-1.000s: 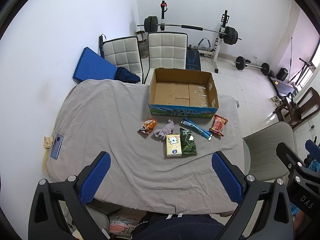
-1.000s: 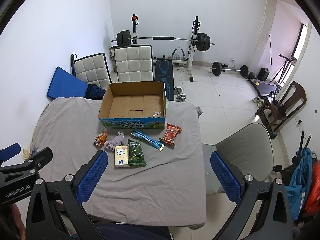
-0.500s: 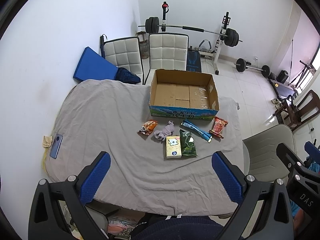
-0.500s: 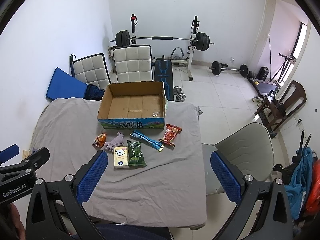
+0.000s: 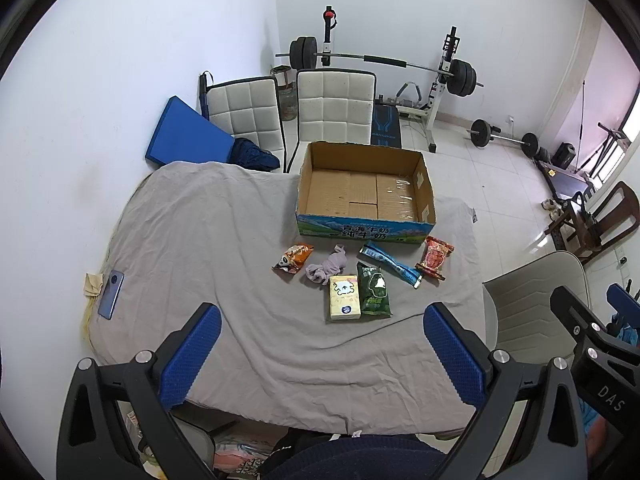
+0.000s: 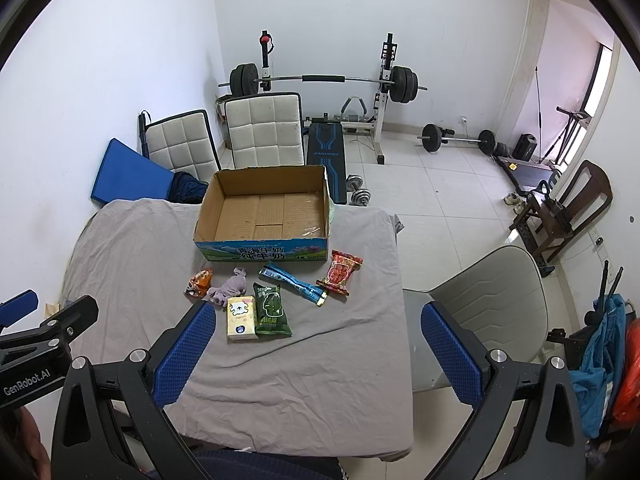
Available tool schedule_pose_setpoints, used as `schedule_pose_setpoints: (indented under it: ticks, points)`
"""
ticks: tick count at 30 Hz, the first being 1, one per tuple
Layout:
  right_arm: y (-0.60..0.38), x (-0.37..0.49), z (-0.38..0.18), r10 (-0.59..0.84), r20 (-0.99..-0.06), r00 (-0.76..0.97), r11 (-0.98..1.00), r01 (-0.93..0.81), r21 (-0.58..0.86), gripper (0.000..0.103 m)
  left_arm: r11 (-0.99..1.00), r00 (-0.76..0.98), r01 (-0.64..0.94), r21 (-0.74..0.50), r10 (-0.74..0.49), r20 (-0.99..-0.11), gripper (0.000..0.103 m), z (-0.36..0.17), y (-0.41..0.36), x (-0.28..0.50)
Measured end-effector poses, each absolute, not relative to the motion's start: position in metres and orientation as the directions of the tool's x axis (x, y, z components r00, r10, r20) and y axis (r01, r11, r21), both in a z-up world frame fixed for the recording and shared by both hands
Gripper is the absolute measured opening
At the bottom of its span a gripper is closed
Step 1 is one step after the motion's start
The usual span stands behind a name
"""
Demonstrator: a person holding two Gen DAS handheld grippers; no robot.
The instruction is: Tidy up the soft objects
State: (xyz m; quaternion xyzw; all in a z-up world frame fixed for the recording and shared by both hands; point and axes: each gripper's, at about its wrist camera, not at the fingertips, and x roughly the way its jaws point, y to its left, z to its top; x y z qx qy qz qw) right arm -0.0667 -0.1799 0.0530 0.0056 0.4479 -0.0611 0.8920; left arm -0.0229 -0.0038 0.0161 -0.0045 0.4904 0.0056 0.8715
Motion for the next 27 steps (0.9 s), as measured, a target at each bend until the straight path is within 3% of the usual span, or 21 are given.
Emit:
schedule_pose_setpoints:
  ticks: [10, 15, 20, 27]
  points:
    - [-0.181, -0.065, 0.049, -0.093, -0.806, 0.584, 0.993, 0.108, -0.036, 0.103, 1.0, 0.514, -0.006, -0.005, -0.001, -0.858, 0.103, 0.012, -0.005, -0.02]
    - [-0.189, -0.036, 0.022, -0.076, -0.835, 0.545, 0.994, 0.11, -0.019, 0.103, 1.0, 0.5, -0.006, -0.028, -0.021, -0.866, 0.103, -0.017, -0.006, 0.018]
    - [-0.197, 0.03, -0.055, -0.034, -0.898, 0.439, 0.994, 0.104, 0.013, 0.103, 1.0, 0.434, -0.009, -0.013, -0.008, -0.901, 0.103, -0.087, -0.009, 0.077]
    - [-0.183, 0.128, -0.242, 0.038, -0.986, 0.162, 0.996, 0.072, 0.05, 0.103, 0.995, 0.179, -0.08, -0.053, -0.037, -0.983, 0.103, -0.232, -0.001, 0.137]
